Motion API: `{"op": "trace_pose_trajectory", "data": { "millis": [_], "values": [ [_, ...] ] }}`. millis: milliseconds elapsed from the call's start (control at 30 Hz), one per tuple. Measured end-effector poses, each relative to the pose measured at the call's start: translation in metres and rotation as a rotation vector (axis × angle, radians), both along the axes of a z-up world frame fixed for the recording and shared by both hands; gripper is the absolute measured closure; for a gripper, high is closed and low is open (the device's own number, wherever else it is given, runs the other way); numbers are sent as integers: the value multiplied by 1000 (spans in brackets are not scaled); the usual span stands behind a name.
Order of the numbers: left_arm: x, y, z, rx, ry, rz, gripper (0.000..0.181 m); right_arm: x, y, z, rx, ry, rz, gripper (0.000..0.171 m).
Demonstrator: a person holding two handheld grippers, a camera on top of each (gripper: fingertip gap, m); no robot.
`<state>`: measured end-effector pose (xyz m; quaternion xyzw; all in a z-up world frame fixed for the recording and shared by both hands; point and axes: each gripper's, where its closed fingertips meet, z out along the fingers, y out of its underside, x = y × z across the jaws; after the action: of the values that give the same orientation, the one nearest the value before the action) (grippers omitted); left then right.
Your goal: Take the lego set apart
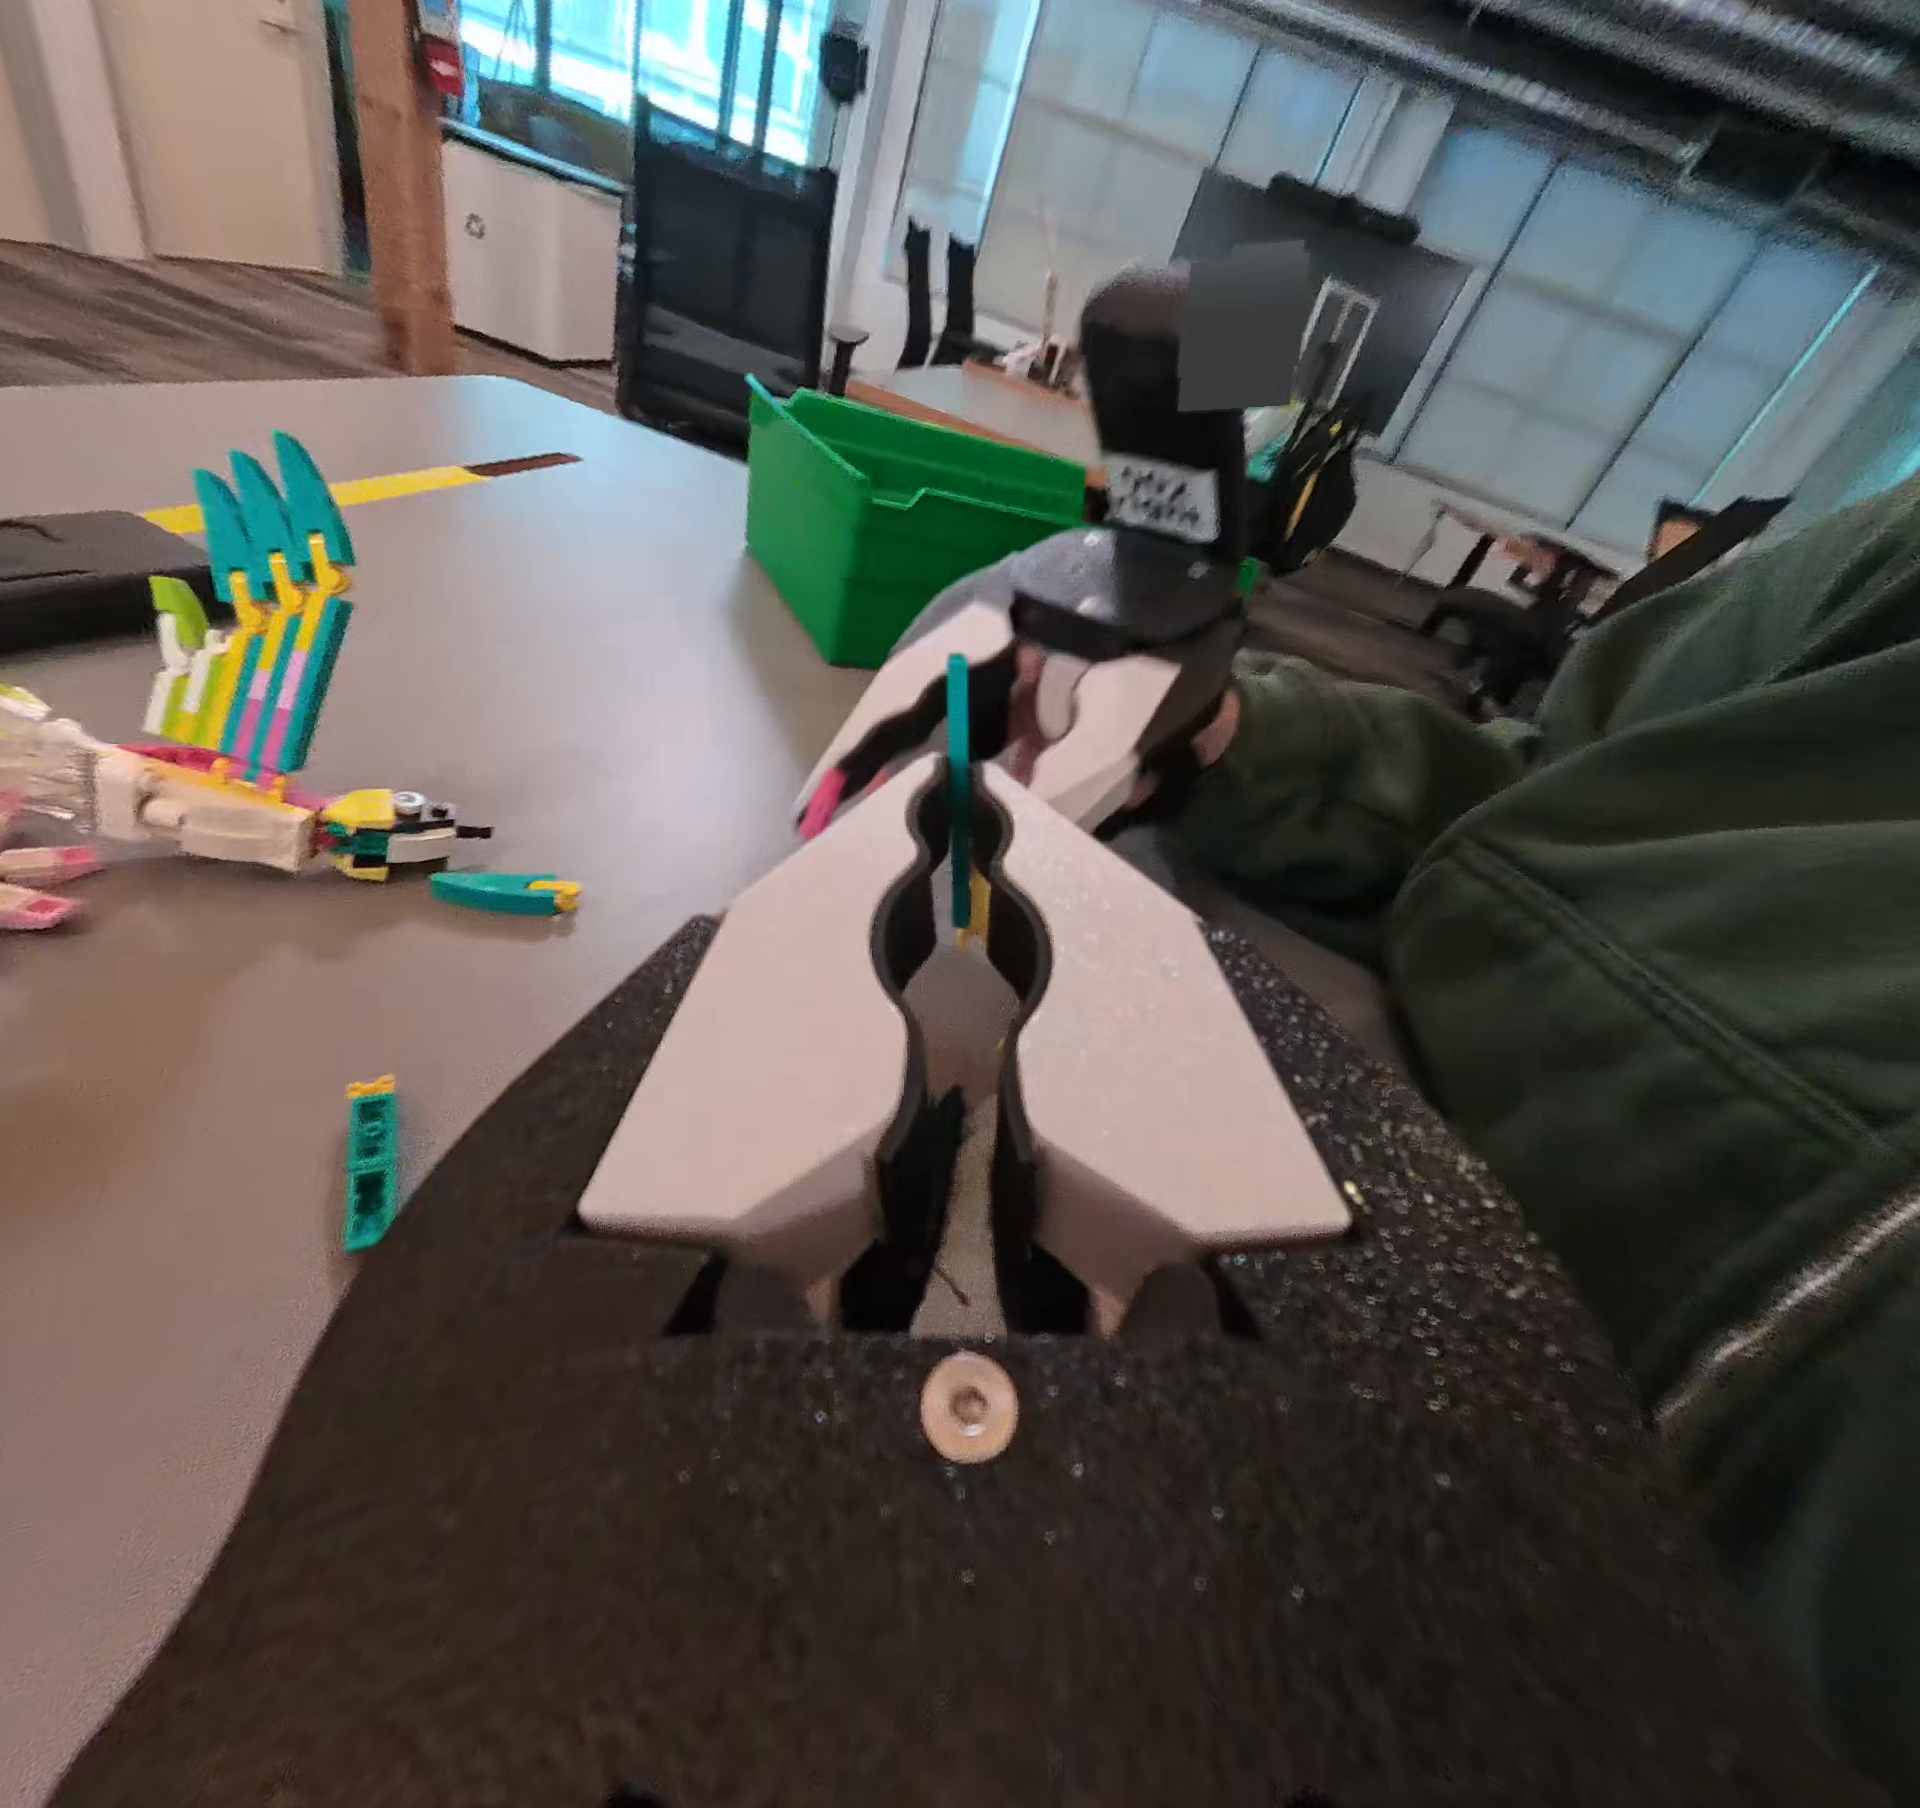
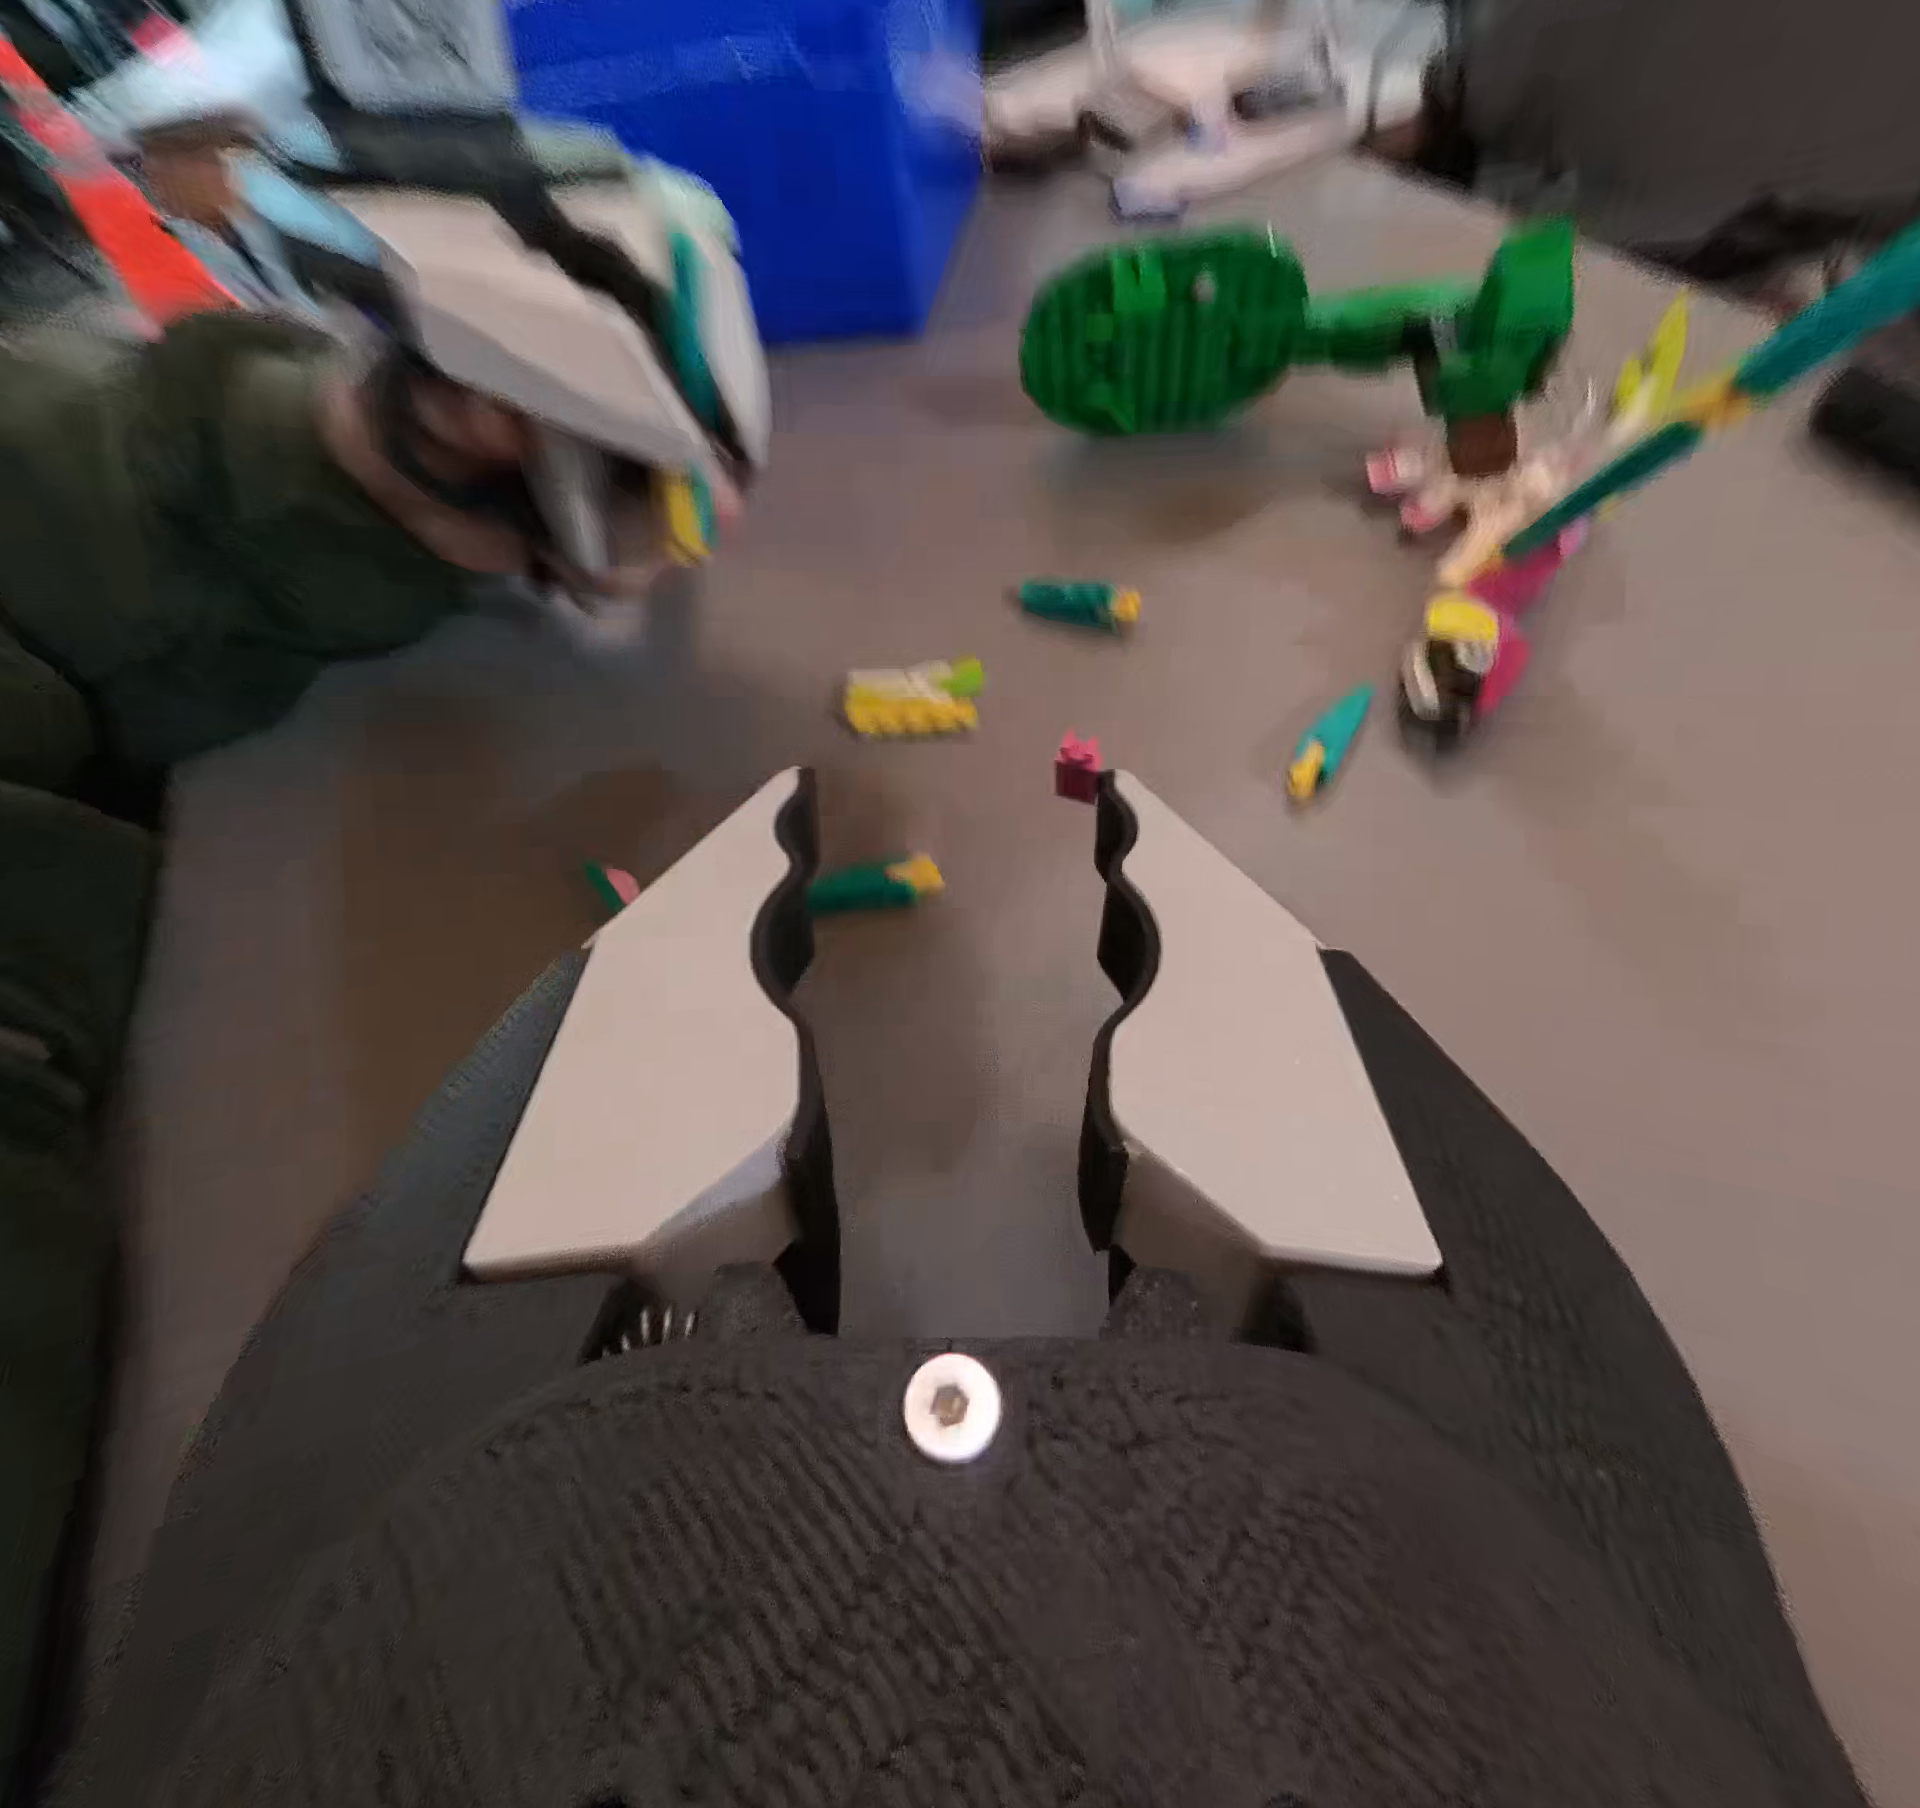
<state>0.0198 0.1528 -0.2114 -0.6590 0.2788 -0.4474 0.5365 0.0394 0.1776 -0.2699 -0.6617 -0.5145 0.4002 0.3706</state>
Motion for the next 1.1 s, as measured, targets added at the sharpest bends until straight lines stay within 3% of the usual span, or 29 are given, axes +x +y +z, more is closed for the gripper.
{"op": "trace_pose_trajectory", "data": {
  "millis": [33,133,300,467,567,800,933,1100],
  "values": [
    [1,0,-5,22,58,10,181,-2,-5,16,4,90,29,120],
    [9,-5,-24,132,297,7,181,-5,-25,57,46,325,115,142],
    [12,-2,-56,288,628,52,180,-6,-29,28,142,143,147,141],
    [-19,24,-70,601,1103,282,180,6,-10,-6,308,-93,103,117],
    [-24,28,-79,722,1267,301,180,1,-13,-10,388,-104,122,109],
    [-18,28,-77,792,1255,314,180,-16,-28,5,580,5,138,119],
    [-13,25,-68,844,1200,339,181,-19,-29,7,610,27,133,123],
    [-6,20,-70,786,1105,294,181,-18,-29,14,605,76,125,128]
  ]
}}
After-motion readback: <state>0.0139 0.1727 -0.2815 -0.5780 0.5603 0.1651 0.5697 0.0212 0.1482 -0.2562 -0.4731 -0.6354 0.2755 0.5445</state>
